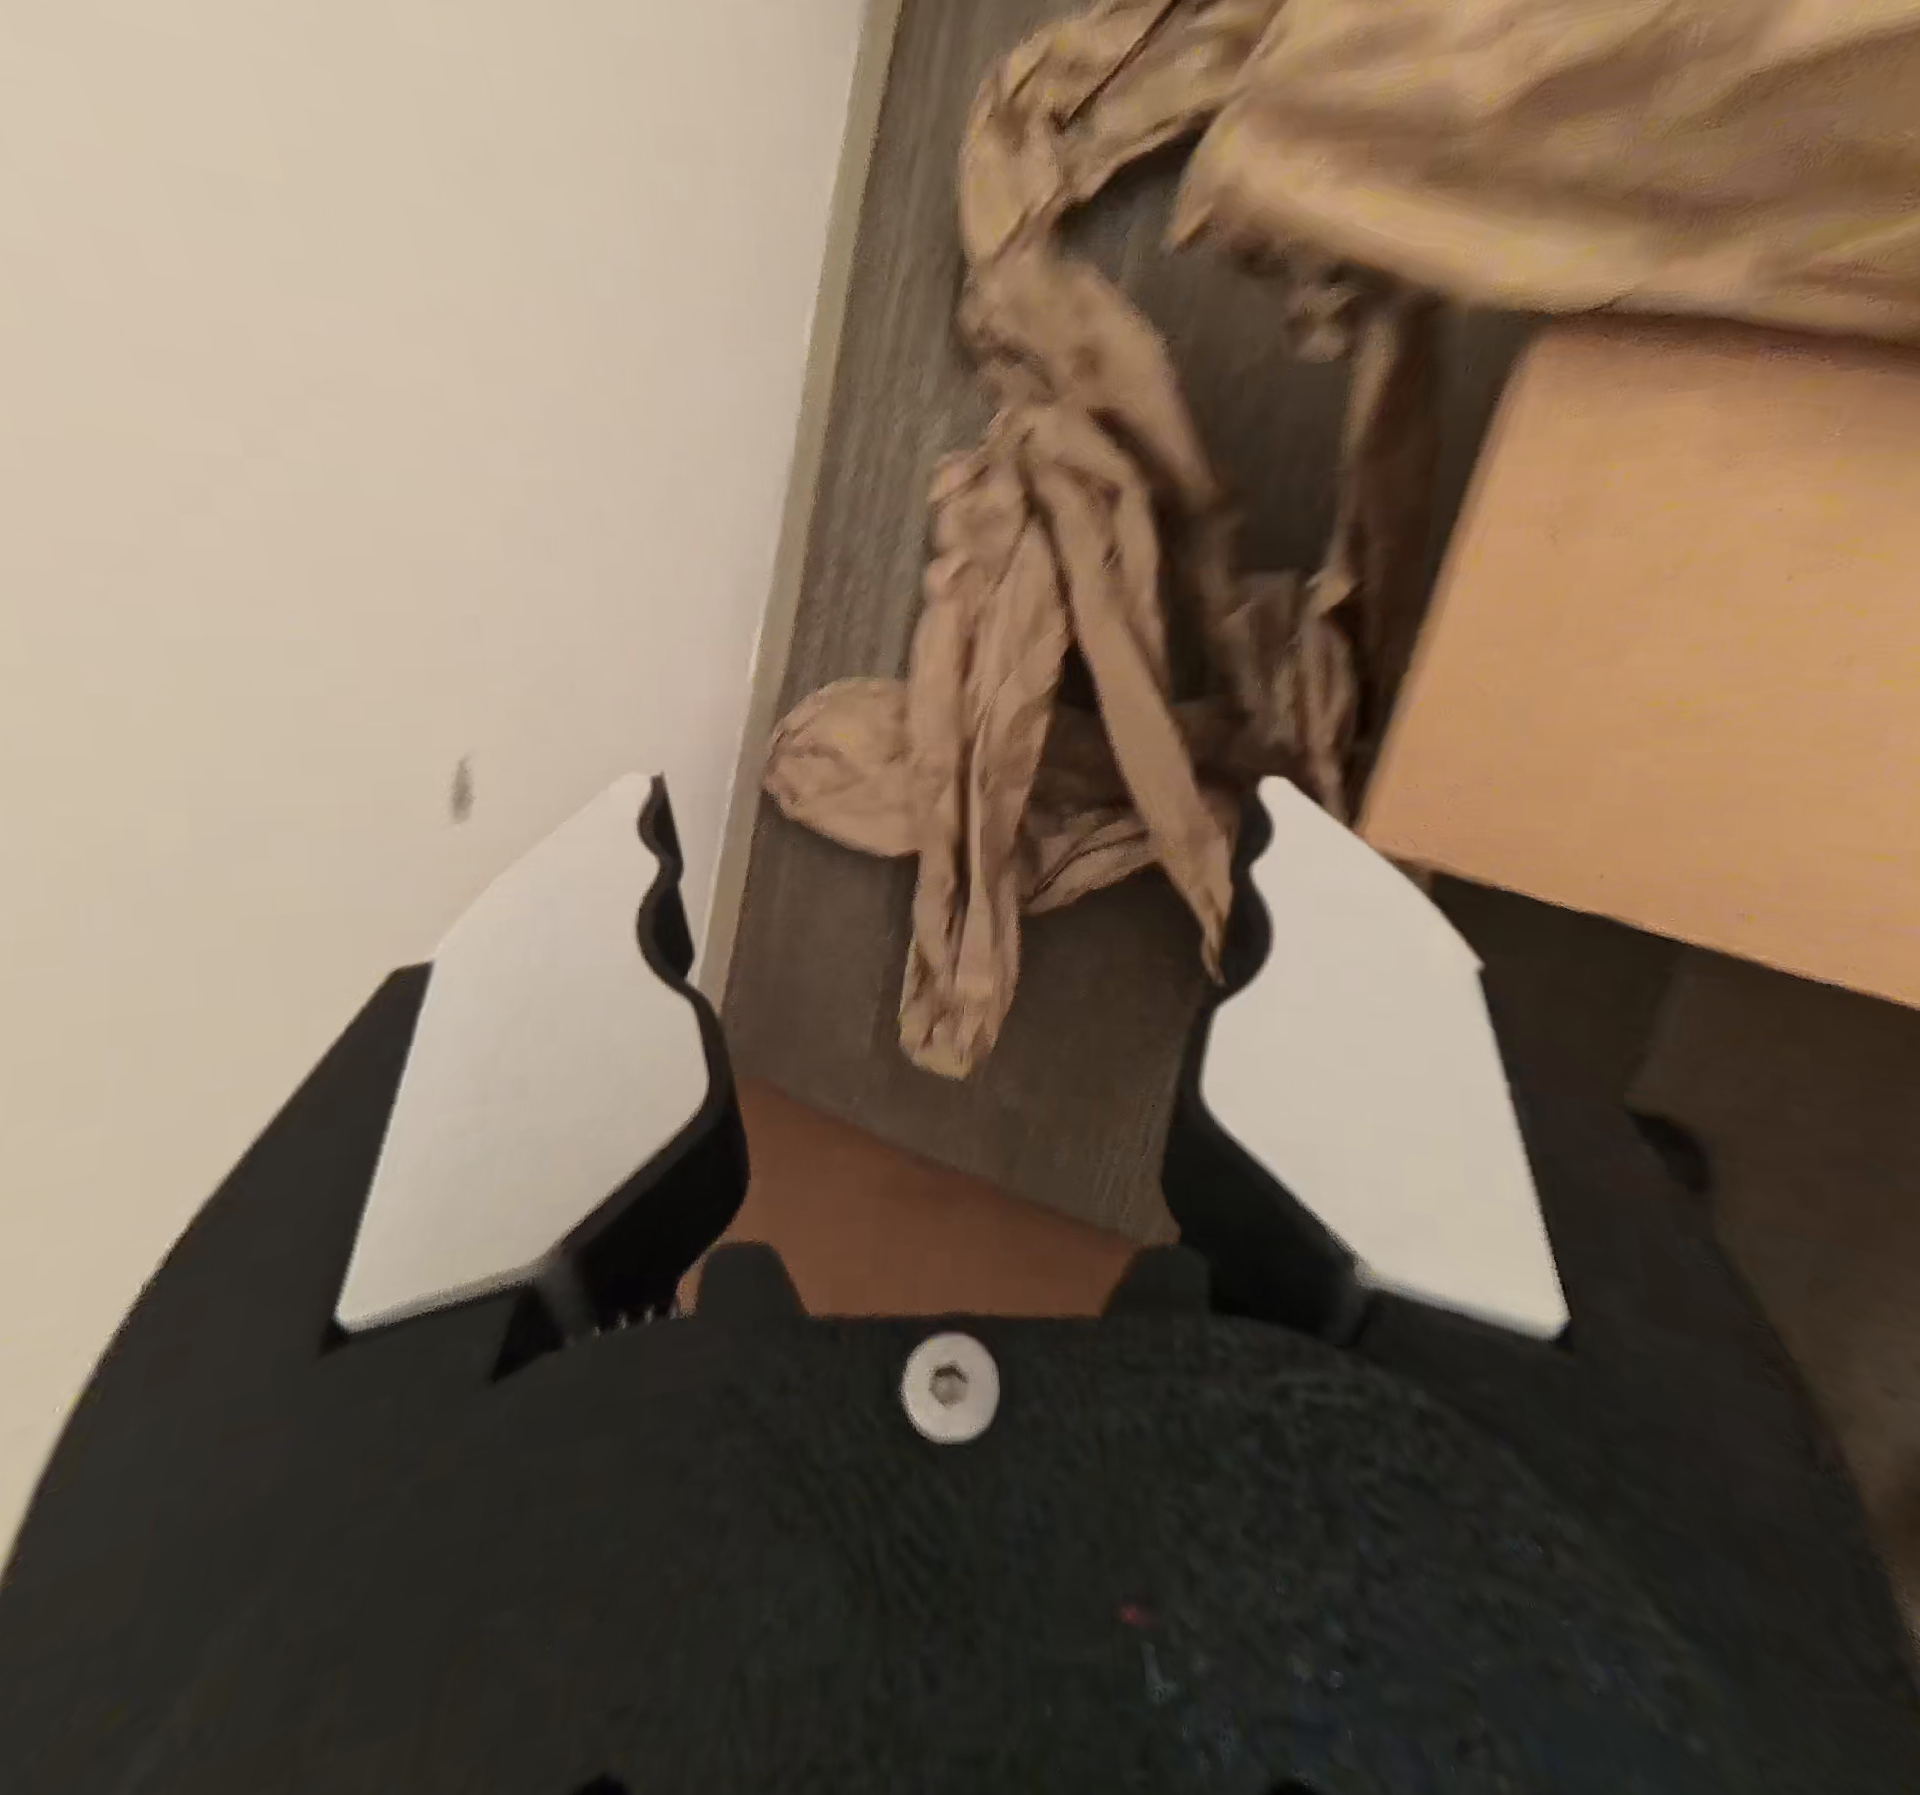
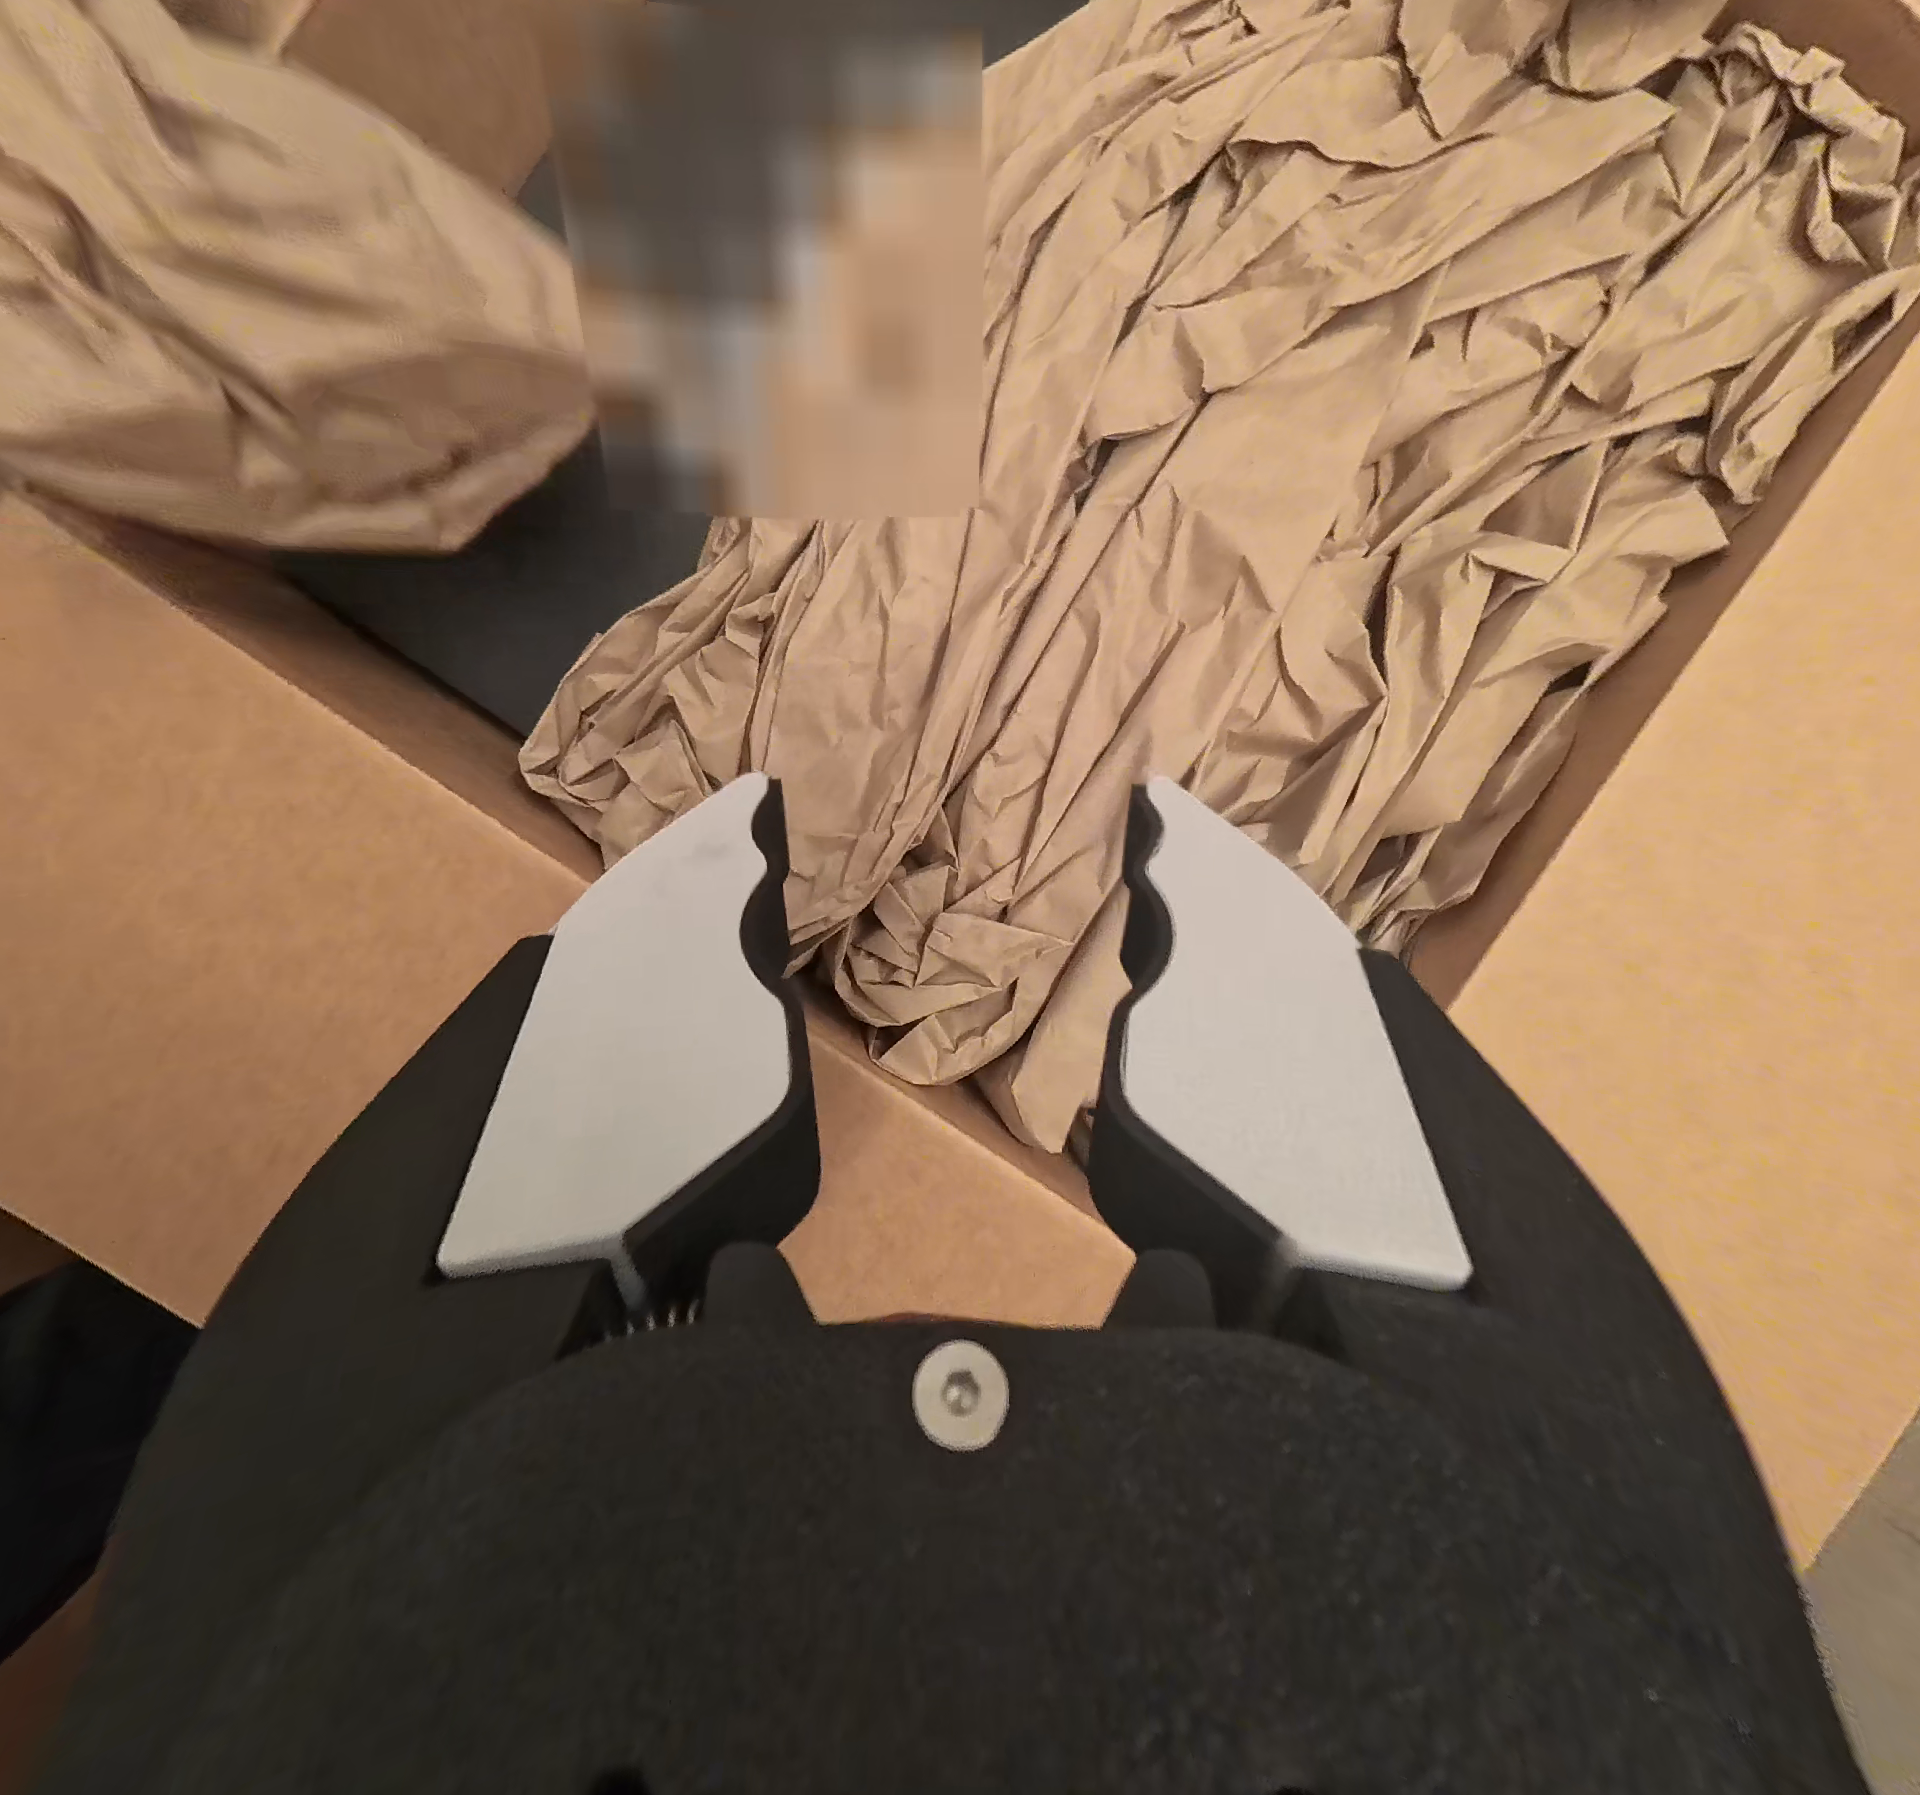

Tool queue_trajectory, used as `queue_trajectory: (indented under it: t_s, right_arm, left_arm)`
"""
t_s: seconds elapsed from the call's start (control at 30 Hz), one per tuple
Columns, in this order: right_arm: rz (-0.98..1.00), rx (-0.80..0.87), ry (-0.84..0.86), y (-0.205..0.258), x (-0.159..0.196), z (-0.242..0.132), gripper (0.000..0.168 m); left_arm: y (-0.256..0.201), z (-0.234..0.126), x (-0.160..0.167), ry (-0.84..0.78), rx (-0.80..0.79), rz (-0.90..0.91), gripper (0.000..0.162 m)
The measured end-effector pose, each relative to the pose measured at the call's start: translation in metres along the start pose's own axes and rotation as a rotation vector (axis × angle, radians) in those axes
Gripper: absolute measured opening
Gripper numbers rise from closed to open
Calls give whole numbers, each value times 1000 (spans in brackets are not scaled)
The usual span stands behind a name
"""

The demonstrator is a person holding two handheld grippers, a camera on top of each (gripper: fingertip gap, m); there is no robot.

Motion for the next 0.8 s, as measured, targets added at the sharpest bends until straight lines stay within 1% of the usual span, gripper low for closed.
queue_trajectory:
  t_s: [0.13,0.2,0.27,0.33,0.43,0.5,0.57,0.63,0.7,0.77,0.8]
  right_arm:
    - [29,21,1,-10,10,-3,67]
    - [45,21,8,-16,18,-3,68]
    - [68,22,12,-23,28,-2,68]
    - [106,23,15,-31,41,0,70]
    - [169,19,4,-43,59,6,73]
    - [182,27,7,-50,71,12,74]
    - [178,39,15,-54,81,20,73]
    - [182,34,17,-56,89,32,69]
    - [194,6,25,-54,96,47,65]
    - [218,-30,39,-50,99,64,65]
    - [229,-42,54,-49,101,73,65]
  left_arm:
    - [-105,-57,-19,-80,214,65,101]
    - [-166,-87,-21,-97,334,82,93]
    - [-232,-112,-14,-58,484,98,89]
    - [-296,-133,-1,-19,617,115,84]
    - [-380,-147,31,62,716,184,84]
    - [-425,-148,51,72,745,220,82]
    - [-459,-138,70,68,714,259,81]
    - [-484,-119,86,70,668,279,79]
    - [-502,-95,102,116,604,307,79]
    - [-514,-71,117,188,563,324,79]
    - [-519,-59,125,235,539,339,82]
Point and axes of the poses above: each gripper's, where its closed fingertips meet, z out along the fingers, x out of its underside, y = z × x across the jaws, the point moved 8 cm from there along -z, back along the fingers, and after that the axes turned 14 degrees about -z, right-handed, at the moved point
